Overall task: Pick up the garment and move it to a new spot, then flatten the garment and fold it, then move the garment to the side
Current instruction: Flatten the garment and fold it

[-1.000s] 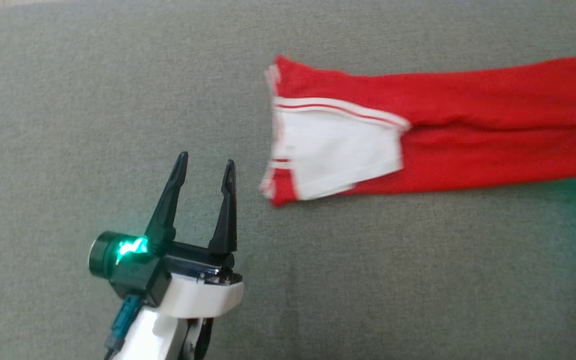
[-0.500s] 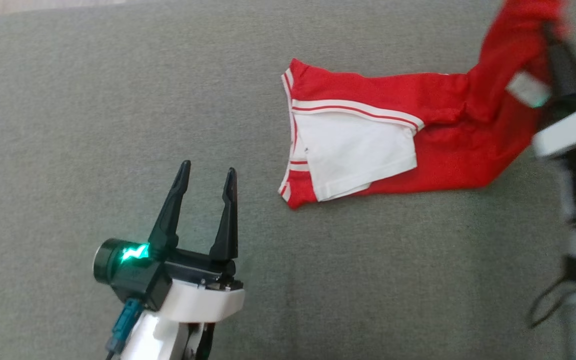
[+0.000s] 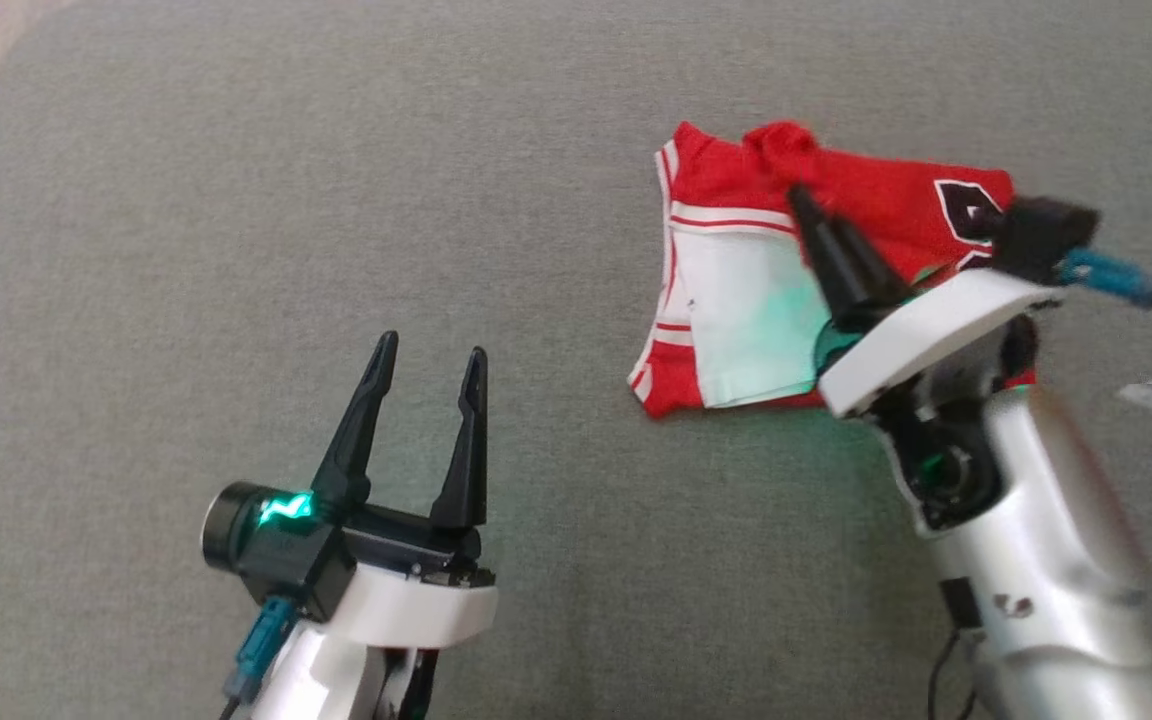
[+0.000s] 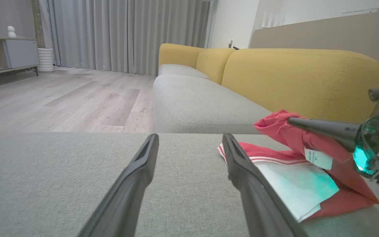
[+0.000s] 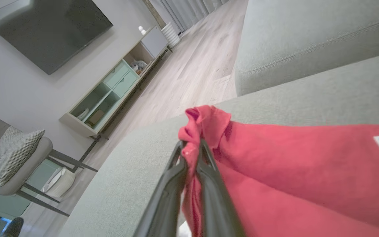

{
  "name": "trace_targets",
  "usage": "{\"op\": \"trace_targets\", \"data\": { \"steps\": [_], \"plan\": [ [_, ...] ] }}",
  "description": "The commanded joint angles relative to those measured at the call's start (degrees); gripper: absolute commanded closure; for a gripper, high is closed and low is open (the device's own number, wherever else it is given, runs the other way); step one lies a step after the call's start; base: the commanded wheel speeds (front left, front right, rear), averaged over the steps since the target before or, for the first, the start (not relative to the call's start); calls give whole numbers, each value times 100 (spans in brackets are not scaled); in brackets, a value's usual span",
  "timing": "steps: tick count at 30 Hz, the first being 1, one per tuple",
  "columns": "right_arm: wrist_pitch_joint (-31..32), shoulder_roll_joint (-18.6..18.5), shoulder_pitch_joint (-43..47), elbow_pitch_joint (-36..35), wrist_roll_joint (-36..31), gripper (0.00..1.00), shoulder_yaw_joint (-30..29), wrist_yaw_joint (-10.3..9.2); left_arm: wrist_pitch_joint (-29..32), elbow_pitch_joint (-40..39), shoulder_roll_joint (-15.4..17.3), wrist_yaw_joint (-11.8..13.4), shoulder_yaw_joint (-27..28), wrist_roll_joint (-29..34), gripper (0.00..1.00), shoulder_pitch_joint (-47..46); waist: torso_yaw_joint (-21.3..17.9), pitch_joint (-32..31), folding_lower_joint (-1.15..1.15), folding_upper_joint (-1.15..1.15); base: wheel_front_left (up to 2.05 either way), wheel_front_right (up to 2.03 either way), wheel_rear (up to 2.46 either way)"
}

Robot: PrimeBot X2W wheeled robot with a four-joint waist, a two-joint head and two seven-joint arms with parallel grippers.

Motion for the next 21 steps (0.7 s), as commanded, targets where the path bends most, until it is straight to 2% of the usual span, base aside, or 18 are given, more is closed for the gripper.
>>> {"op": "trace_targets", "data": {
  "steps": [1,5,6,7,8,12,16,19,21],
  "plan": [
    [-237,106,-254,-17,74,100,270,-4,-53,-151,-22,-22,115,4,0,-65,75,-10,0,0,0,0,0],
    [-715,107,-529,599,383,100,768,-4,-53,-116,-23,-4,42,-36,0,-63,149,-41,0,0,0,0,0],
    [-799,107,-579,725,475,74,892,-4,-53,-109,-23,1,29,-42,0,-61,162,-51,0,0,0,0,0],
    [-879,107,-620,844,557,18,1007,-4,-53,-105,-24,7,21,-48,0,-59,171,-62,0,0,0,0,0],
    [-969,107,-655,946,634,0,1109,-4,-53,-101,-24,12,15,-51,0,-55,176,-74,0,0,0,0,0],
    [-1449,107,-727,1048,1008,0,1428,-4,-53,-78,-24,29,9,-66,0,-25,172,-151,0,0,0,0,0],
    [-1878,108,-718,953,1122,0,1401,-4,-53,-82,-24,51,45,-62,0,13,104,-222,0,0,0,0,0],
    [-2293,104,-622,883,741,0,1102,-4,-53,-99,-24,79,124,-29,0,65,-6,-324,0,0,0,0,0],
    [-2592,-76,-343,690,401,0,776,-4,-53,-103,-24,92,197,-23,0,128,-115,-475,0,0,0,0,0]
  ]
}}
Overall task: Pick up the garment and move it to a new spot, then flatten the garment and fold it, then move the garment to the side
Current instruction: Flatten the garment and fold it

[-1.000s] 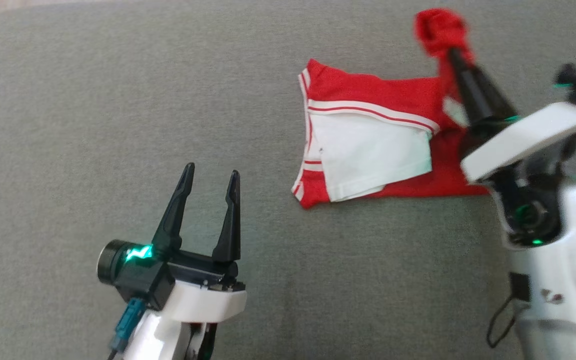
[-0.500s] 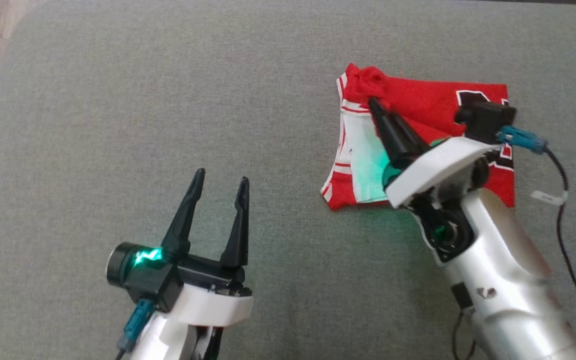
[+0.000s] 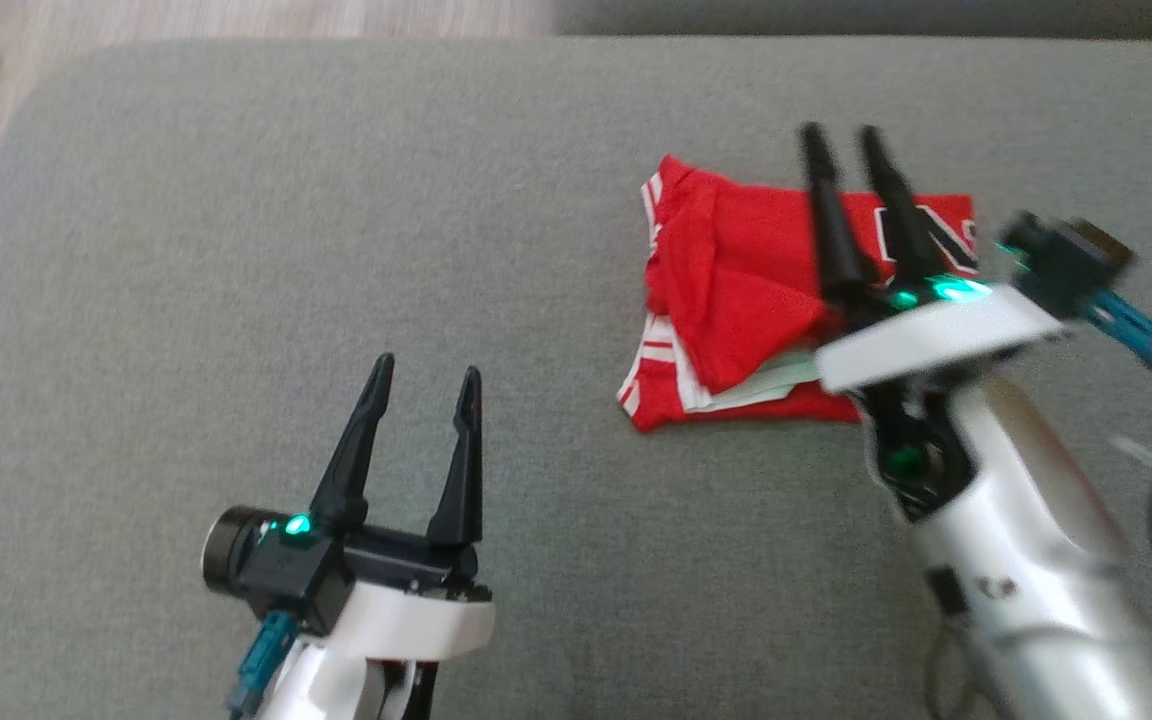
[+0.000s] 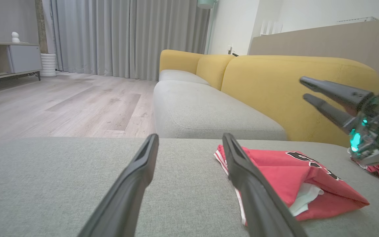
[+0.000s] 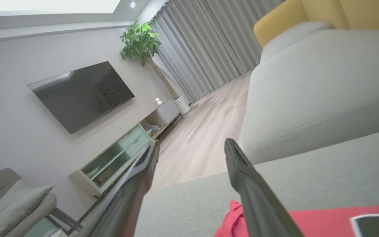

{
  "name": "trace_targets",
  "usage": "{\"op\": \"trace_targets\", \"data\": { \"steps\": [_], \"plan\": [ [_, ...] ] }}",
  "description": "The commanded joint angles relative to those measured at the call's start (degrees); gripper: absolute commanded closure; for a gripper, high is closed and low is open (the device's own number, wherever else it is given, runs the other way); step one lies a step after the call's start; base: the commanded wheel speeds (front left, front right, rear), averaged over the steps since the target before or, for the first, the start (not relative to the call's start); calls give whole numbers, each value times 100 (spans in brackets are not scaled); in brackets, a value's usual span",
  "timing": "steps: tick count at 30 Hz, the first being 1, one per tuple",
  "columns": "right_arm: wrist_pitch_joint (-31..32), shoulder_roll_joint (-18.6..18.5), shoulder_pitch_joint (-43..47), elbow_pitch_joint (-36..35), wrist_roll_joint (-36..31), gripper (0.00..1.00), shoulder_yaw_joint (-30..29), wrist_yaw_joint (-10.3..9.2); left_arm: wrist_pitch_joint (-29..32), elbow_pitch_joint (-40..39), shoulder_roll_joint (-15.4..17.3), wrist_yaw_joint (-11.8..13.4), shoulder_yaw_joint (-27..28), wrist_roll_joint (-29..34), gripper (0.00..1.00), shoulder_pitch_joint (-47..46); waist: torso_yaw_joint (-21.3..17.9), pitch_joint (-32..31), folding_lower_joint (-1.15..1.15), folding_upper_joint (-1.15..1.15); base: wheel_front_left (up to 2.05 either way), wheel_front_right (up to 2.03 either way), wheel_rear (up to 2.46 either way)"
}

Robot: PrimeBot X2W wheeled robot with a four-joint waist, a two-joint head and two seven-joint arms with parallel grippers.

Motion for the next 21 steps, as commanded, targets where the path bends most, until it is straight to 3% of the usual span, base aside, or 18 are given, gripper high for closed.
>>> {"op": "trace_targets", "data": {
  "steps": [1,8,9,16,21],
  "plan": [
    [-77,-63,142,-209,-75,0,18,-4,-53,-190,-14,29,197,17,0,-8,-81,-116,0,0,0,0,0],
    [-248,-741,1048,-68,-513,2,-585,-4,-53,-187,-15,39,263,-61,0,157,-187,-406,0,0,0,0,0],
    [-211,-799,1103,-1,-474,100,-612,-4,-53,-197,-15,37,253,-66,0,166,-176,-405,0,0,0,0,0],
    [596,-1138,649,282,-120,100,-207,-4,-53,-219,-15,40,123,-155,0,182,45,-224,0,0,0,0,0],
    [1159,-1035,-15,853,-168,100,403,-4,-53,-187,-15,39,-78,-257,0,99,266,-106,0,0,0,0,0]
  ]
}}
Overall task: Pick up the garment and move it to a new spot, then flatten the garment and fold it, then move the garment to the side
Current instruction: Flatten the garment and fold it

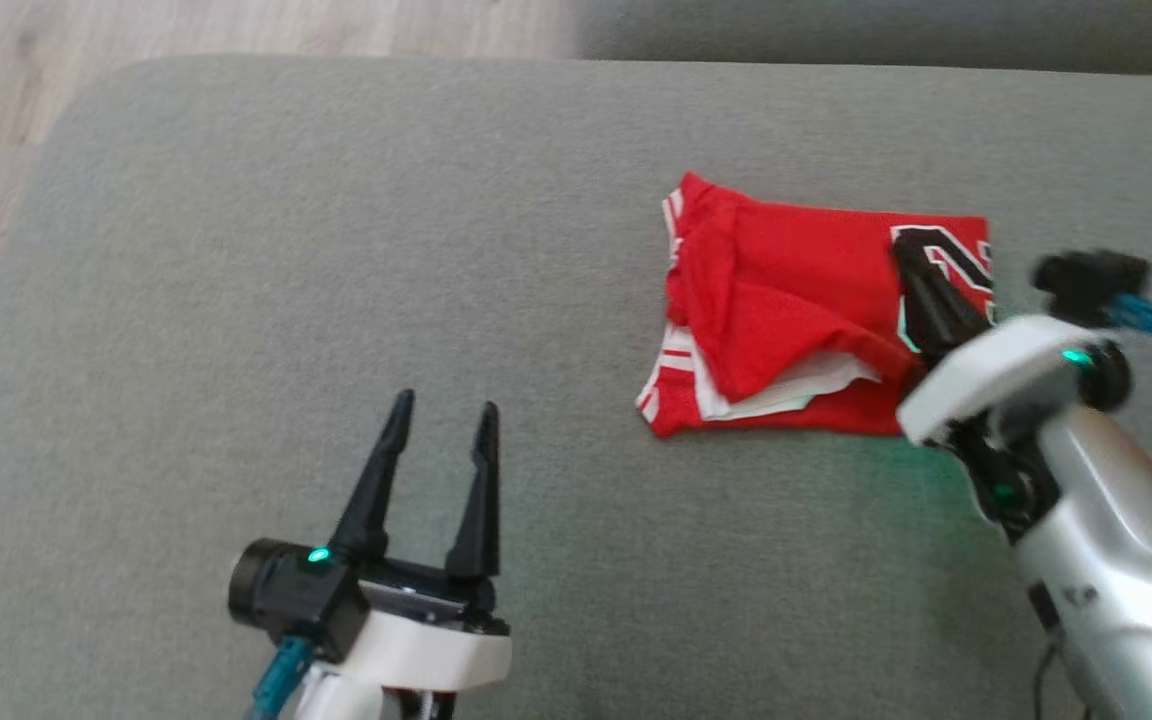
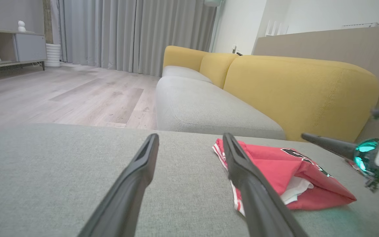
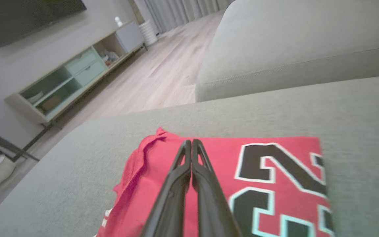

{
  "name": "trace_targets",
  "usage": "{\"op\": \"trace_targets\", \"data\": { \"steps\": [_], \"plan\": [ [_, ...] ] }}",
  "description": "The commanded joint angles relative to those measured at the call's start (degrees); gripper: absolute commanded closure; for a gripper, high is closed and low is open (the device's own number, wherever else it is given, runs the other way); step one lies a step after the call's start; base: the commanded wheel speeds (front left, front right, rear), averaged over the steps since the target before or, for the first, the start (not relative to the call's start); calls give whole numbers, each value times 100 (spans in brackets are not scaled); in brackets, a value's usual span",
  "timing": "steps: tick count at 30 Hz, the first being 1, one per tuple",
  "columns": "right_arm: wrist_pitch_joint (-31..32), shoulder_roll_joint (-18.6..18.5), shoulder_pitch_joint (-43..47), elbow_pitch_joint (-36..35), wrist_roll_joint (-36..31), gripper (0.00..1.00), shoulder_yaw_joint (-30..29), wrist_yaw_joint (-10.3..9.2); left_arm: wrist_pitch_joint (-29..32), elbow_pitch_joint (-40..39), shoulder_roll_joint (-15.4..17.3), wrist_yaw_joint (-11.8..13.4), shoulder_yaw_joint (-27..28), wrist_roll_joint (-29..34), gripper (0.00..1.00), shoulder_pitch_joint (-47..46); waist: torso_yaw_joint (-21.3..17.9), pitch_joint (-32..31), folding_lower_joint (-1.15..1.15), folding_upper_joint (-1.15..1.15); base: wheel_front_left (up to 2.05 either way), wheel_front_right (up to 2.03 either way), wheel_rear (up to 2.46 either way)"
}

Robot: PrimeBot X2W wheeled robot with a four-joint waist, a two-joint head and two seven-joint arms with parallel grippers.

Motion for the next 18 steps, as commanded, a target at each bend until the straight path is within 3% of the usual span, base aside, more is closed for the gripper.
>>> {"op": "trace_targets", "data": {
  "steps": [1,8,15,18],
  "plan": [
    [106,55,-221,105,-83,100,309,-4,-53,-170,-17,16,71,-59,0,-169,142,80,0,0,0,0,0],
    [564,166,-119,788,-37,100,1125,-4,-53,-154,-17,49,6,-133,0,-217,352,148,0,0,0,0,0],
    [-779,-1,64,513,-239,100,1120,-4,-53,-166,-17,63,25,-112,0,-194,349,98,0,0,0,0,0],
    [-1000,25,122,428,-288,100,1148,-4,-53,-176,-17,63,30,-100,0,-194,353,83,0,0,0,0,0]
  ]
}}
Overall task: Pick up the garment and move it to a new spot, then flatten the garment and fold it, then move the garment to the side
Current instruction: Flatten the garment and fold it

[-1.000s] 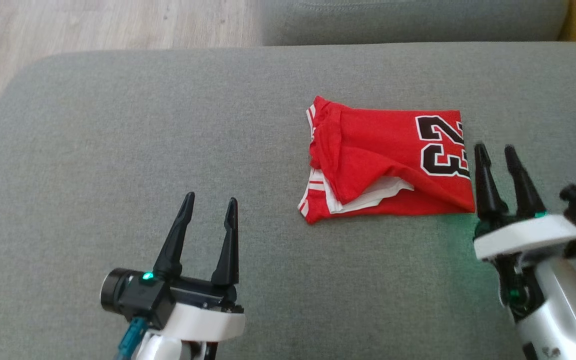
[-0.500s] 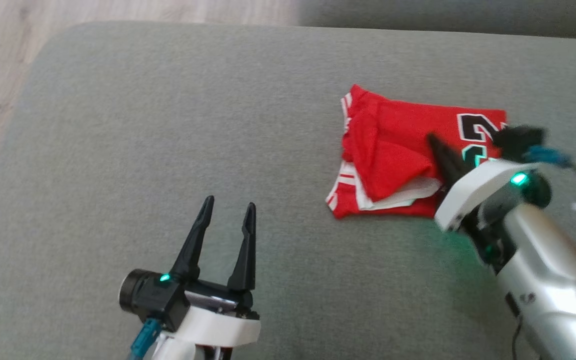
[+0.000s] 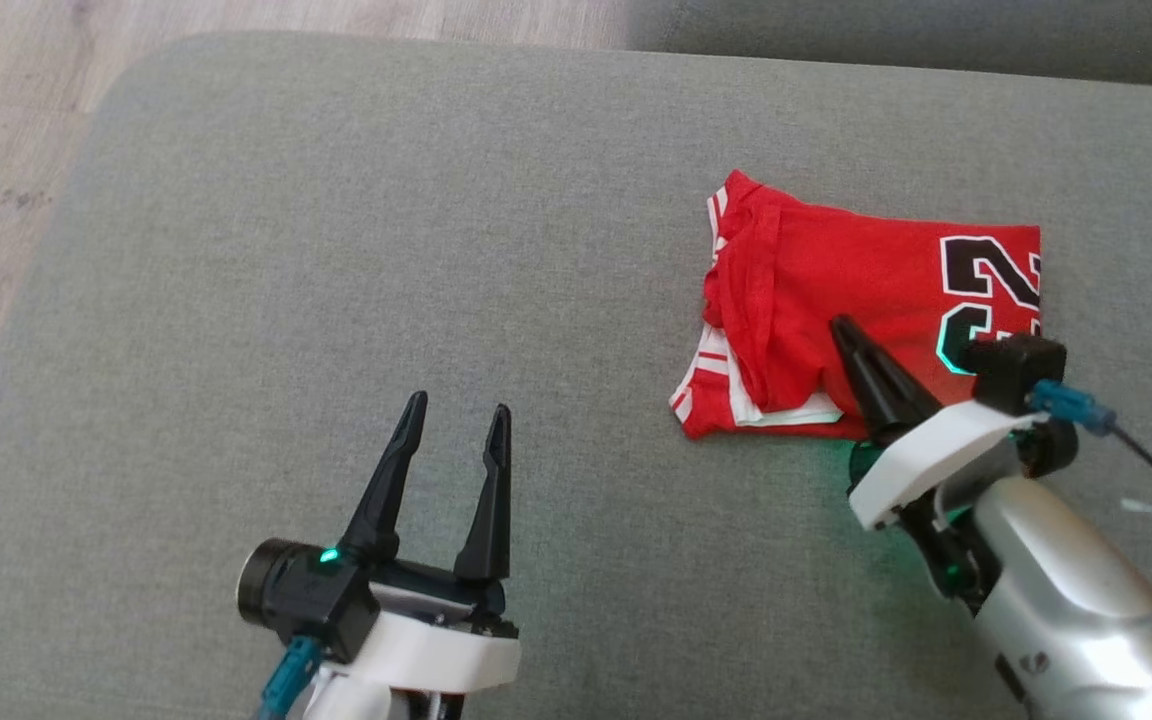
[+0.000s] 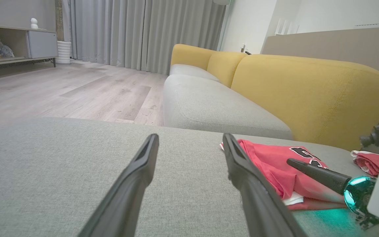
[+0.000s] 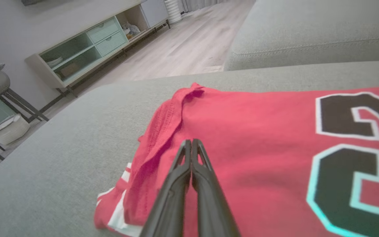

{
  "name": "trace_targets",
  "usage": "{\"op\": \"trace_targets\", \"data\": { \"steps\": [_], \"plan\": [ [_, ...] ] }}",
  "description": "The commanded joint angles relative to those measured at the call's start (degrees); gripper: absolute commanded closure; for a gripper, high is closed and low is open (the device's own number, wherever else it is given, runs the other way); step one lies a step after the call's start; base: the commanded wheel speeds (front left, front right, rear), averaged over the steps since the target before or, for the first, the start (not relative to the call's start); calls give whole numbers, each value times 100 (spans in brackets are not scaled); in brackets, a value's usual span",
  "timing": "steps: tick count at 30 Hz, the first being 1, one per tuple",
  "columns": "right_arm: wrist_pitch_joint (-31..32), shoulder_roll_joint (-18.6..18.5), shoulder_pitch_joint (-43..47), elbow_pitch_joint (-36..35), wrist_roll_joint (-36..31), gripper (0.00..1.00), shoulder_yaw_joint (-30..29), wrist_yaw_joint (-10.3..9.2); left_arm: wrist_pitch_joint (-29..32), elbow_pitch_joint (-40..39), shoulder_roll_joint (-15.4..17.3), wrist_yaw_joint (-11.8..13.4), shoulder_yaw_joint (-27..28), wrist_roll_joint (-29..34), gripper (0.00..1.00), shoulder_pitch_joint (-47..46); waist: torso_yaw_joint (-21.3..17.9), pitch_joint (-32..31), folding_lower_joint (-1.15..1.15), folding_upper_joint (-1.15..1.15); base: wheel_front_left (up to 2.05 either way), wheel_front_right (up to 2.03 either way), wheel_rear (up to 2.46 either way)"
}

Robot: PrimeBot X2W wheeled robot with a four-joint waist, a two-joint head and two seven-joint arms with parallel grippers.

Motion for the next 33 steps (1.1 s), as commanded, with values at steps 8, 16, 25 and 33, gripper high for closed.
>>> {"op": "trace_targets", "data": {
  "steps": [8,16,25,33],
  "plan": [
    [-4,457,200,306,-57,100,371,-4,-54,-180,-16,-8,164,11,0,-154,92,-71,0,0,0,0,0],
    [-364,758,245,89,350,100,915,-4,-54,-167,-16,4,308,87,0,-9,-1,-344,0,0,0,0,0],
    [-463,442,1579,-1814,-772,0,-1103,-4,-54,-327,-16,454,906,250,0,511,-460,-907,0,0,0,0,0],
    [-465,507,2894,-2833,-2035,0,-2320,-4,-54,-406,-16,485,1317,498,0,1047,-766,-1264,0,0,0,0,0]
  ]
}}
